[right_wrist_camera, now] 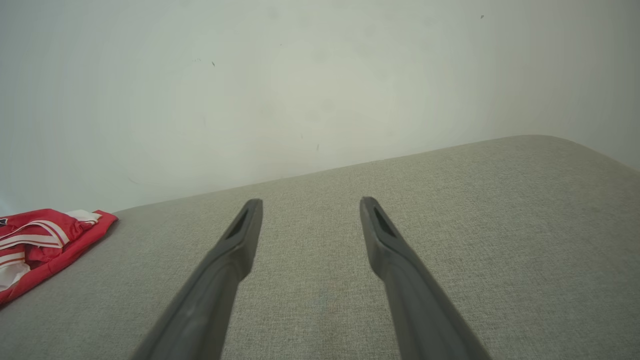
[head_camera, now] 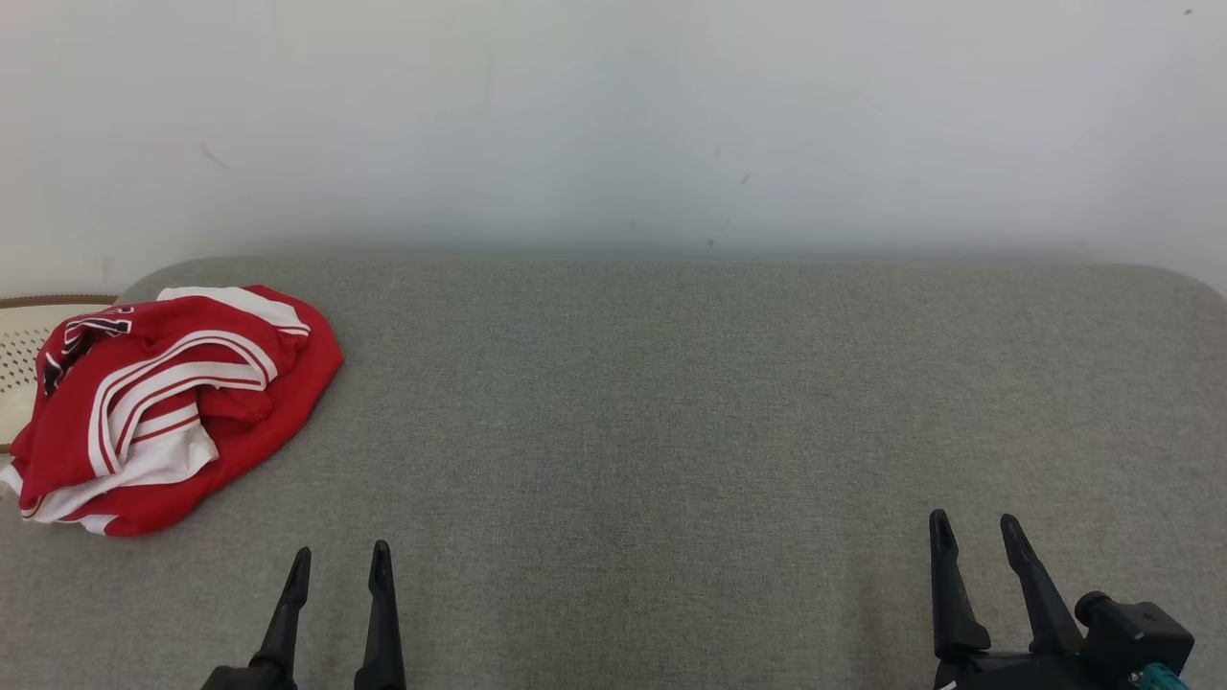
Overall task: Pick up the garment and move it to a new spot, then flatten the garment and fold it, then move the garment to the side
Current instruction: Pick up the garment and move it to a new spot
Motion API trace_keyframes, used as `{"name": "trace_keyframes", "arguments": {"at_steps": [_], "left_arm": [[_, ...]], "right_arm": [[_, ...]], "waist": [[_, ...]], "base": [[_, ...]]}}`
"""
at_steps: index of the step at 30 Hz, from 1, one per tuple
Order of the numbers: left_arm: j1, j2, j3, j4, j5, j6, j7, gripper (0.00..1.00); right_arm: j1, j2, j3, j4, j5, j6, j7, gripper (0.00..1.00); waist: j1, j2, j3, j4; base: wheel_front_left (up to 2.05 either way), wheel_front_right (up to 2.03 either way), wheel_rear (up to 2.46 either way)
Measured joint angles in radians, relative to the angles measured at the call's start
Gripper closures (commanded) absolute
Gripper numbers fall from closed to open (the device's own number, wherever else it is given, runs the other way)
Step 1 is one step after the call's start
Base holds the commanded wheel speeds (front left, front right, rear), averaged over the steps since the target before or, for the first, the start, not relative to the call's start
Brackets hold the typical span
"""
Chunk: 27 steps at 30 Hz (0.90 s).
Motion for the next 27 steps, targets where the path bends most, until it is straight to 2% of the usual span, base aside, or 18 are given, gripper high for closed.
{"name": "trace_keyframes", "arguments": {"at_steps": [16, 27], "left_arm": [[0.002, 0.003, 0.002, -0.001, -0.003, 0.003, 0.000, 0.00], [0.001, 0.020, 0.009, 0.000, -0.006, 0.009, 0.000, 0.00]], "right_arm": [[0.000, 0.000, -0.002, 0.012, 0.008, 0.000, -0.001, 0.00], [0.005, 0.000, 0.000, 0.024, 0.015, 0.000, -0.010, 0.00]], "waist": [[0.0000, 0.0000, 0.004, 0.008], [0.0000, 0.0000, 0.003, 0.066]], "base": [[0.00, 0.00, 0.00], [0.00, 0.00, 0.00]]}}
